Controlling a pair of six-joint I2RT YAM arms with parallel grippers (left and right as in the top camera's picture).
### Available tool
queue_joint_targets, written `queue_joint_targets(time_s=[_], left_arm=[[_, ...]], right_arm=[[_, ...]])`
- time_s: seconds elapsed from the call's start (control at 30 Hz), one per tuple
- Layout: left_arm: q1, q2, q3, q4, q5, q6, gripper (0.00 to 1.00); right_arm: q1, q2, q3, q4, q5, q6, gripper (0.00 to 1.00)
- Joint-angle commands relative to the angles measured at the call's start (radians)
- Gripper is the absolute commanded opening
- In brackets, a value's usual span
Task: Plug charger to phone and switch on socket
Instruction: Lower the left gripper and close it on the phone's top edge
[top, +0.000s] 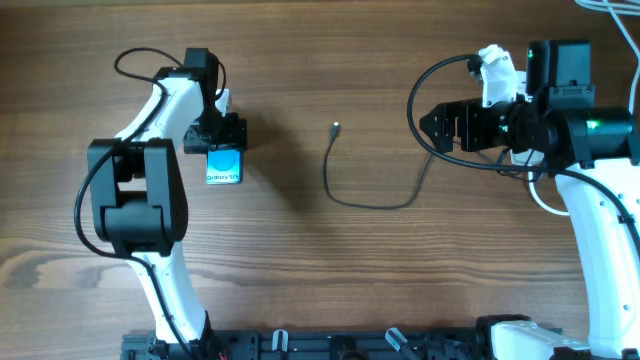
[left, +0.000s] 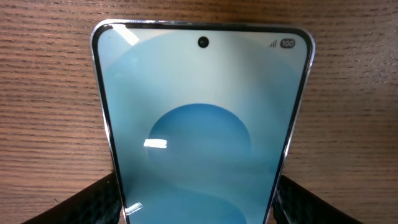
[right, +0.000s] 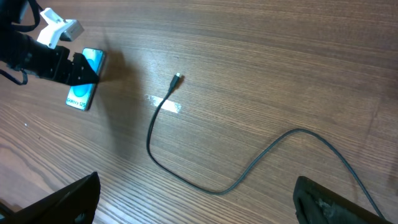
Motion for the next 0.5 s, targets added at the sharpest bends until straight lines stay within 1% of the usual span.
queue_joint_targets(time_s=[0.0, 0.1, 0.3, 0.4, 0.47], left_arm=[[-0.003, 0.056, -0.046, 0.014, 0.073, -0.033, 0.86], [-0.006, 0.056, -0.046, 0.018, 0.073, -0.033, 0.89], [-0.006, 0.056, -0.053, 0.016, 0.069, -0.033, 0.88], [-0.006, 0.056, -0.072, 0.032, 0.036, -0.033, 0.88], [-0.006, 0.056, -0.078, 0.037, 0.035, -0.033, 0.86]], right_arm=[[0.0, 0.008, 0.019, 0.008, -0.023, 0.014, 1.0], [0.0, 0.008, 0.019, 0.007, -0.023, 0.014, 1.0], [0.0, 0.008, 0.019, 0.008, -0.023, 0.014, 1.0], [0.0, 0.008, 0.019, 0.009, -0.023, 0.014, 1.0], [0.0, 0.008, 0.019, 0.011, -0.023, 0.014, 1.0]])
